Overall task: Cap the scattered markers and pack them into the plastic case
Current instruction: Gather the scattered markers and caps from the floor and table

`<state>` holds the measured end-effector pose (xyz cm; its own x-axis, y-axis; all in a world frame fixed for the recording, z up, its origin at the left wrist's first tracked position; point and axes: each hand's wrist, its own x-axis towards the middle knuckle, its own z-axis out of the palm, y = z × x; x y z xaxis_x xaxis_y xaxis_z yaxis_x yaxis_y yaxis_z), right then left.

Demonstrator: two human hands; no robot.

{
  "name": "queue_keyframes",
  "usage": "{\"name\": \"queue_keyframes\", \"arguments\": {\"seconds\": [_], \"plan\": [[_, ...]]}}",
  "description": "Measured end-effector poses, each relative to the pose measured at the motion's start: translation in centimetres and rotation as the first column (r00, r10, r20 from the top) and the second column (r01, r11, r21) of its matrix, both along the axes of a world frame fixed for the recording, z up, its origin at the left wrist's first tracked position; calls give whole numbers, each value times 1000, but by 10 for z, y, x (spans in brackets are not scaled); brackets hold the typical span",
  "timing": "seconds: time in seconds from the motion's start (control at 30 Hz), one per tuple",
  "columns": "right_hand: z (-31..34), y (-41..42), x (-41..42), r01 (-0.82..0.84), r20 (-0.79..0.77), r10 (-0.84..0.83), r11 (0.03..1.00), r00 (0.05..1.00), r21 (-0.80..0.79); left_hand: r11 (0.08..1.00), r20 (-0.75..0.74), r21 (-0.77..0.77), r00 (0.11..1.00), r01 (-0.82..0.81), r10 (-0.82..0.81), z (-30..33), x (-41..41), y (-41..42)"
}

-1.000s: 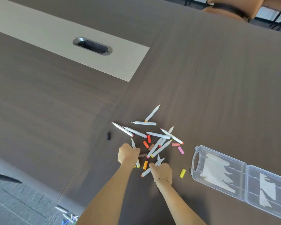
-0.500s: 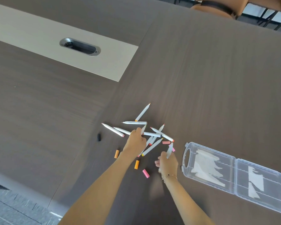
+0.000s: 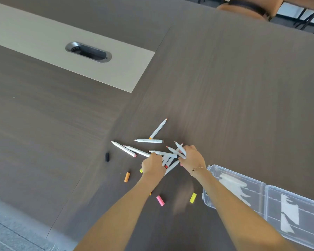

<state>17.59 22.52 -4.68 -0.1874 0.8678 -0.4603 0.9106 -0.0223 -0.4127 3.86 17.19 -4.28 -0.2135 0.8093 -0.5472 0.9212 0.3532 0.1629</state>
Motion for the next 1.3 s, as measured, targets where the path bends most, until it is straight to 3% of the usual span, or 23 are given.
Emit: {"name": "queue_keyframes", "arguments": {"seconds": [0.17,0.3,0.43,0.6,0.7,0.8,0.9,1.13,1.23,1.3], "plan": [[-2,-2,6,61,-21,-61,998,998,-14,999,24,7,999,-49,49,-2,3,0],[10,8,8,106,10,-108,988,994,112,996,128,28,988,-86,82,4,-7,-2],[18,24,-6,-156,103,135,960,985,234,975,280,69,942,-212,185,12,-38,-16],[20,31,-48,-530,119,517,834,848,156,885,452,92,811,-456,371,13,-92,-40],[12,30,-66,-637,180,614,763,768,113,803,506,134,737,-581,449,12,-113,-46],[4,32,-71,-661,243,625,741,742,114,638,487,24,566,-769,665,5,-128,-40],[-3,35,-73,-660,293,610,743,737,114,566,438,-23,501,-824,747,0,-131,-31],[-4,35,-69,-670,354,594,727,723,149,475,370,11,445,-880,816,-4,-122,5],[-3,41,-66,-694,333,609,636,720,337,500,370,9,468,-866,803,-5,-121,20],[1,45,-68,-736,338,654,578,677,353,507,369,-3,470,-862,802,-5,-122,25]]}}
